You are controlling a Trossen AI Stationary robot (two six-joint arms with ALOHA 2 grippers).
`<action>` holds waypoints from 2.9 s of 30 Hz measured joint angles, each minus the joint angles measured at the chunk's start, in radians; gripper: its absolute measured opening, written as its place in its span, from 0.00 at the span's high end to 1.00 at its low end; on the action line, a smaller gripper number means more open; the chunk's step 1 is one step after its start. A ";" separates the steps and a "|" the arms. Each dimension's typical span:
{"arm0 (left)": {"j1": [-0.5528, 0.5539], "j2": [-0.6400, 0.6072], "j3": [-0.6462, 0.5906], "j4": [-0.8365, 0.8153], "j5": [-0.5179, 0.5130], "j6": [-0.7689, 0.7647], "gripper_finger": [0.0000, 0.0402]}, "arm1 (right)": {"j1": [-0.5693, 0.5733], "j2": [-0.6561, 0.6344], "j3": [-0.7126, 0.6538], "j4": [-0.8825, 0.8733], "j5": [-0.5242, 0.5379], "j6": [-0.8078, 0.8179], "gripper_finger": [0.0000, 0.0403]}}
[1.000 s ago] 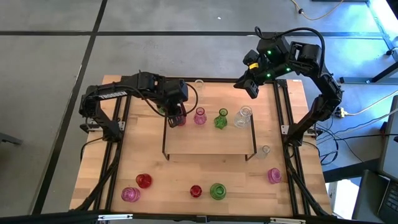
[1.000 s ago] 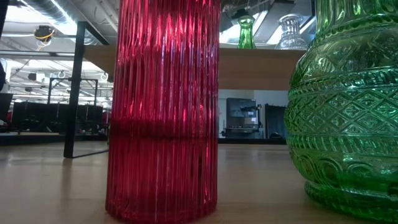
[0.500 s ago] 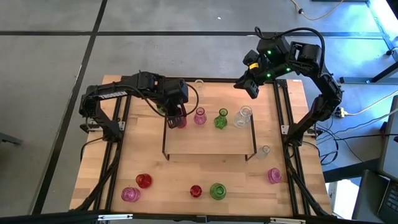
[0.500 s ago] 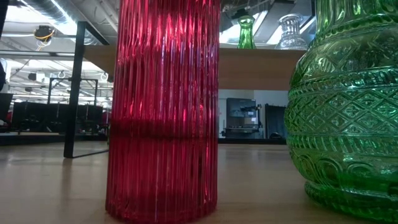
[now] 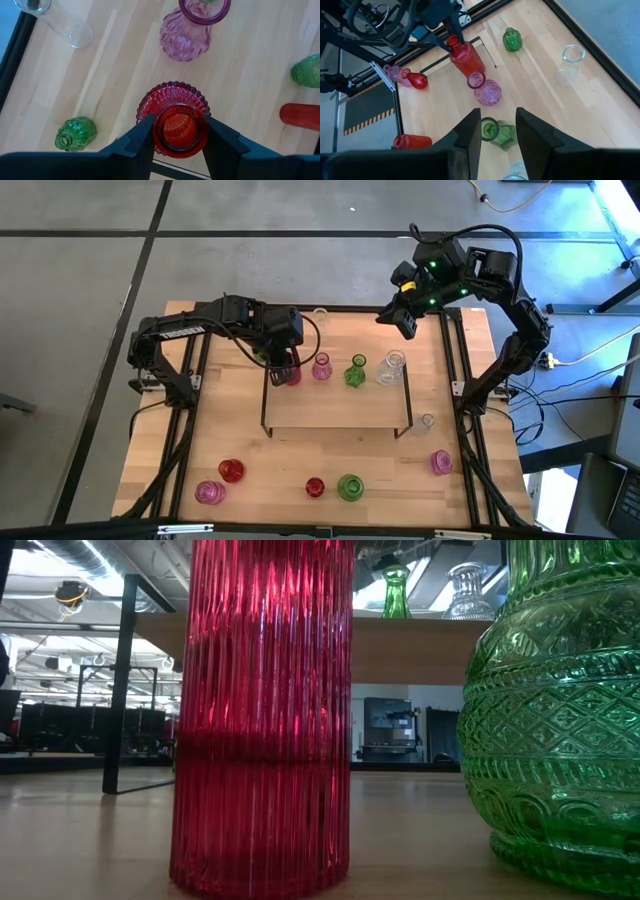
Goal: Sort vases onto shelf
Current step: Put the top red vase on the shelf, then put the top green vase on the shelf
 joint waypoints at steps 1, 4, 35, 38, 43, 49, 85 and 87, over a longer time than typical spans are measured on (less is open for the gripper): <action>0.002 0.000 0.000 -0.001 0.000 0.000 0.66 | 0.000 0.000 0.000 0.000 -0.007 0.000 0.73; 0.004 0.000 0.000 -0.001 -0.001 0.000 0.66 | 0.000 0.000 0.000 0.000 -0.020 0.000 0.73; 0.005 0.000 -0.076 0.007 0.008 -0.103 0.34 | 0.037 0.000 0.000 -0.003 -0.019 0.007 0.73; 0.005 -0.008 -0.065 0.014 0.003 -0.114 0.33 | 0.062 0.000 0.000 -0.003 -0.018 0.002 0.73; 0.008 -0.030 -0.032 0.020 -0.020 -0.116 0.33 | 0.087 0.000 0.000 -0.003 0.002 0.000 0.73; 0.011 -0.054 -0.031 0.005 -0.047 -0.132 0.33 | 0.087 0.000 0.000 -0.004 0.007 0.005 0.73; 0.422 -0.381 -0.749 0.351 -0.070 -0.383 0.37 | 0.091 0.022 0.000 -0.052 0.119 -0.108 0.73; 0.471 -0.369 -0.768 0.341 -0.059 -0.370 0.37 | 0.091 0.022 0.000 -0.053 0.110 -0.108 0.73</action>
